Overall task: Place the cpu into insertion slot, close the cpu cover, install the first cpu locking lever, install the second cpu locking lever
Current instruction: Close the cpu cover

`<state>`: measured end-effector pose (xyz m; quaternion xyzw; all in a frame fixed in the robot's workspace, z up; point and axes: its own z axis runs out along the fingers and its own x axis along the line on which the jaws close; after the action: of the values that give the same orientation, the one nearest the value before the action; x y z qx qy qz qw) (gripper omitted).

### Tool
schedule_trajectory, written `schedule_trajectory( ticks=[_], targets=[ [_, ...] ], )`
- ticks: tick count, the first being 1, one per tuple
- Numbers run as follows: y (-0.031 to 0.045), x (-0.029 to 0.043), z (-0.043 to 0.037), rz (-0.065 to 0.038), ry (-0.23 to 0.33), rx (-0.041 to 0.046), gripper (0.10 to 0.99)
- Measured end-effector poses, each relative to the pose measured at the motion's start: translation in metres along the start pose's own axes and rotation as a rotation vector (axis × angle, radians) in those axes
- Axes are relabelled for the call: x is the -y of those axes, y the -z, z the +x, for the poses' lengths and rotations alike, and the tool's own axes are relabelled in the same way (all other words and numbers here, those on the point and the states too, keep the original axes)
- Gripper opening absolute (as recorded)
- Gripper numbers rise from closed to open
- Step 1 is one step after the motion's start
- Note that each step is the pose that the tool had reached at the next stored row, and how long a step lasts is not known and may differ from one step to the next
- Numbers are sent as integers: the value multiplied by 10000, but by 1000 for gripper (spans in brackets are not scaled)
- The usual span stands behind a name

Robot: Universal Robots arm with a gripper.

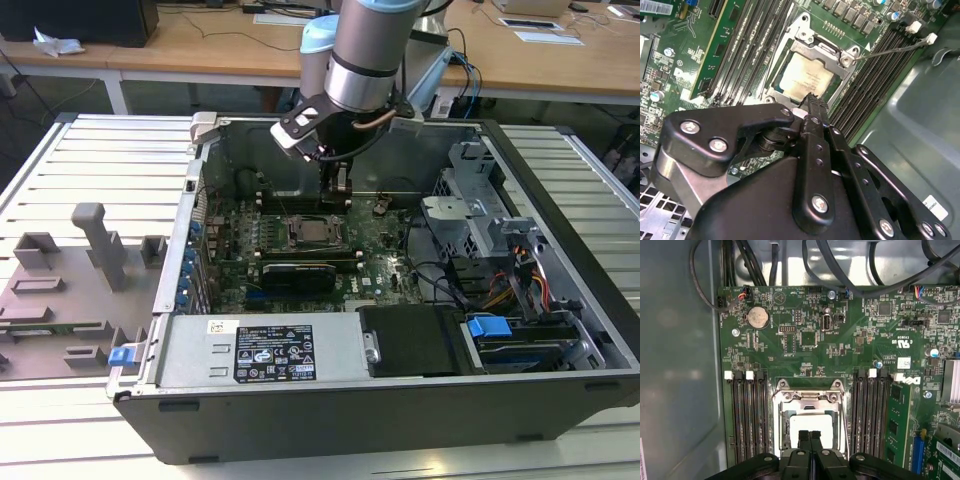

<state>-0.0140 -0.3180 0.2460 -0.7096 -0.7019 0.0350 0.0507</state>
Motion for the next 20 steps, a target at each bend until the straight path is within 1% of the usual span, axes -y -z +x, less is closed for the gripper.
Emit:
schedule_trajectory(
  ticks=[3, 6, 8, 10, 14, 15, 17, 20],
  targets=[
    [-7, 36, 0, -1, 0, -2, 106],
    [-46, 96, -2, -1, 1, -2, 106],
    [-87, 133, -3, -1, -1, -1, 106],
    [-150, 185, -5, 0, 1, -1, 106],
    [-233, 250, -8, 0, -1, -1, 106],
    [-279, 282, -9, 0, 1, 0, 106],
    [-337, 325, -11, -1, -1, -2, 106],
    [-386, 363, -12, 0, 0, 0, 106]
  ],
)
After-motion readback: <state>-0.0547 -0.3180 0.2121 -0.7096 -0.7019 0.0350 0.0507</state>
